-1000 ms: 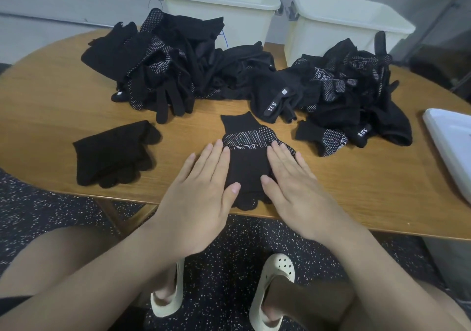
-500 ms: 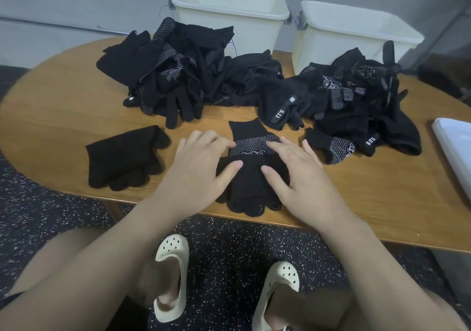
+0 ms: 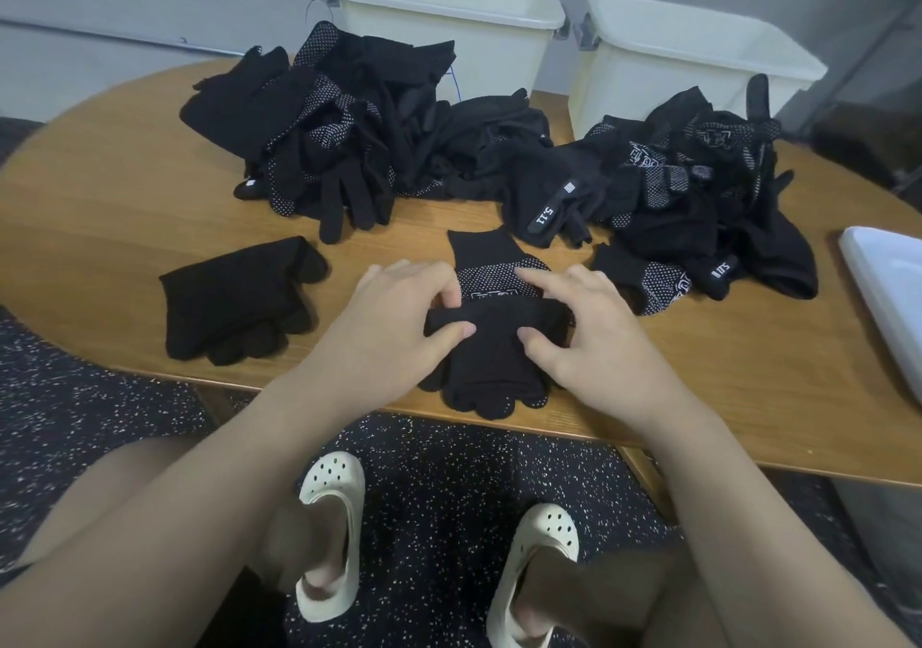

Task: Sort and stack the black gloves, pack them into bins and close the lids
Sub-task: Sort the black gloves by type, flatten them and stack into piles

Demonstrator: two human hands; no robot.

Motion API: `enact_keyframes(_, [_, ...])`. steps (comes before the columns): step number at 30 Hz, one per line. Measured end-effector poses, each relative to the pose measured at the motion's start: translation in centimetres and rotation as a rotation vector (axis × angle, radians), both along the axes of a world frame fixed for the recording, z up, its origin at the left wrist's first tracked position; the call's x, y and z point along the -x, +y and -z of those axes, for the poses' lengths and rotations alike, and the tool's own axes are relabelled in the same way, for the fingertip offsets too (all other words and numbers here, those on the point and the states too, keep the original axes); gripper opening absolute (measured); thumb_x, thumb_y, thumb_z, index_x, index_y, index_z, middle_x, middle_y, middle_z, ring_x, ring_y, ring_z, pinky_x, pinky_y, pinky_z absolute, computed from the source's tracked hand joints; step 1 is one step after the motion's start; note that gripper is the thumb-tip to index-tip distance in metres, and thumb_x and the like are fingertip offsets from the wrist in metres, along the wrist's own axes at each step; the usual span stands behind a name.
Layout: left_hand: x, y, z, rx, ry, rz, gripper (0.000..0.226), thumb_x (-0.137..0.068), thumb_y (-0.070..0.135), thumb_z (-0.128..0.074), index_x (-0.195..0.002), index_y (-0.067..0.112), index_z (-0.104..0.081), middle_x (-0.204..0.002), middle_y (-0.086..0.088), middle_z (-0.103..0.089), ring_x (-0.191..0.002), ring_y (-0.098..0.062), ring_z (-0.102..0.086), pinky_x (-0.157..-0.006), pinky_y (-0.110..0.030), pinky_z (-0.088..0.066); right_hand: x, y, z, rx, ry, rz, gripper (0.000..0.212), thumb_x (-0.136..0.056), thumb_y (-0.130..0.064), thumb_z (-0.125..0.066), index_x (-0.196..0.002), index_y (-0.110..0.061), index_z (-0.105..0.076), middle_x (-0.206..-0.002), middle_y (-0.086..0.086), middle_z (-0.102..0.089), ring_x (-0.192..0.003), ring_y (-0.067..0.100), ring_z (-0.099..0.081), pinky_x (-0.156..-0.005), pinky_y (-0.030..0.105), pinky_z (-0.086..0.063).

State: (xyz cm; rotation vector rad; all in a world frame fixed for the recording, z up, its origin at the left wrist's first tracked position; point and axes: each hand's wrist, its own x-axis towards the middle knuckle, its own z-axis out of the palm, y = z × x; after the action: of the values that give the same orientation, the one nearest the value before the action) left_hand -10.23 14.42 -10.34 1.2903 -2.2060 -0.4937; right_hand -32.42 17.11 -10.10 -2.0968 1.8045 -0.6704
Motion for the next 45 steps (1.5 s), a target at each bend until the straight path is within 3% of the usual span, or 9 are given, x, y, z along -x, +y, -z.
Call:
enact_keyframes(4, [0.0,0.7,-0.2,-0.068,0.182,0.027,0.022,-0.092,0.029,-0.074,-0.089,0.026,-0.053,-0.072,0.012,-0.062,-0.067,-0.009,-0.054,-0.065,-0.028,-0.042,0.0,-0.2,-0.5,-0.006,-0.137,-0.014,0.010,-0.087,-0.022,-0.074,-0.094,-0.029,-0.071,-0.102,-0.012,-0.055,-0.108,0.014,-0.048,-0.095,0.031,-0.040])
enact_keyframes(6, [-0.1,0.9,-0.8,-0.143,0.332,0.036,0.022,-0.091,0.024,-0.077,-0.088,0.023,-0.055,-0.071,0.011,-0.067,-0.065,-0.013,-0.060,-0.065,-0.034,-0.048,0.3,-0.2,-1.0,0.013,-0.238,-0.047,0.011,-0.087,-0.015,-0.074,-0.086,-0.025,-0.068,-0.100,-0.008,-0.063,-0.104,0.016,-0.058,-0.094,0.034,-0.046])
enact_keyframes(8, [-0.2,1.2,-1.4,-0.209,0.475,0.022,0.020,-0.089,0.019,-0.079,-0.089,0.019,-0.059,-0.076,0.008,-0.072,-0.075,-0.019,-0.068,-0.072,-0.040,-0.055,0.4,-0.2,-1.7,-0.019,-0.349,-0.071,0.010,-0.089,-0.012,-0.073,-0.086,-0.021,-0.069,-0.091,-0.003,-0.070,-0.092,0.017,-0.065,-0.088,0.039,-0.051])
enact_keyframes(12, [-0.6,1.8,-2.2,-0.257,0.691,-0.057,0.016,-0.086,0.012,-0.081,-0.093,0.015,-0.068,-0.085,0.006,-0.076,-0.079,-0.007,-0.070,-0.071,-0.025,-0.054,-0.7,-0.3,-2.6,-0.087,-0.735,-0.092,0.002,-0.085,-0.018,-0.072,-0.086,-0.017,-0.070,-0.091,0.011,-0.074,-0.086,0.023,-0.070,-0.083,0.049,-0.057])
enact_keyframes(17, [-2.8,1.7,-3.3,-0.171,0.811,-0.194,0.017,-0.085,0.011,-0.082,-0.099,0.016,-0.075,-0.089,0.007,-0.079,-0.079,-0.006,-0.073,-0.071,-0.021,-0.056,-4.3,-1.4,-3.3,-0.233,-1.158,-0.126,0.020,-0.093,-0.008,-0.068,-0.113,-0.009,-0.068,-0.106,0.014,-0.078,-0.097,0.026,-0.075,-0.080,0.035,-0.059])
enact_keyframes(21, [-6.2,0.6,-3.8,-0.139,0.896,-0.344,0.015,-0.086,0.008,-0.079,-0.100,0.009,-0.075,-0.087,0.003,-0.080,-0.076,-0.006,-0.073,-0.065,-0.019,-0.055,-7.9,-2.5,-3.1,-0.343,-1.093,-0.160,0.023,-0.097,-0.006,-0.066,-0.119,-0.012,-0.068,-0.103,0.016,-0.078,-0.095,0.027,-0.076,-0.080,0.036,-0.061])
enact_keyframes(33, [-15.1,-1.5,-1.3,-0.110,0.656,-0.683,0.007,-0.093,0.025,-0.077,-0.098,0.022,-0.073,-0.086,0.004,-0.078,-0.085,-0.013,-0.076,-0.068,-0.032,-0.063,-17.8,-5.5,-1.1,-0.402,-0.909,-0.140,0.016,-0.095,-0.007,-0.069,-0.104,-0.020,-0.069,-0.087,0.003,-0.079,-0.081,0.020,-0.076,-0.059,0.030,-0.061])
enact_keyframes(39, [-16.5,-2.2,-0.5,-0.081,0.380,-0.724,0.010,-0.089,0.038,-0.077,-0.092,0.029,-0.074,-0.090,0.013,-0.076,-0.091,-0.010,-0.070,-0.083,-0.043,-0.060,-18.9,-6.4,-0.7,-0.370,-0.773,-0.080,0.008,-0.094,-0.011,-0.069,-0.099,-0.018,-0.069,-0.076,-0.002,-0.076,-0.049,0.011,-0.066,-0.042,0.022,-0.047])
enact_keyframes(45, [-17.2,-2.6,-0.2,-0.092,0.303,-0.751,0.011,-0.091,0.035,-0.076,-0.097,0.025,-0.078,-0.090,0.016,-0.073,-0.090,-0.002,-0.067,-0.086,-0.036,-0.057,-19.6,-6.5,0.1,-0.183,-0.522,-0.120,0.007,-0.090,-0.024,-0.071,-0.089,-0.026,-0.065,-0.070,-0.007,-0.070,-0.056,0.021,-0.067,-0.058,0.035,-0.056])
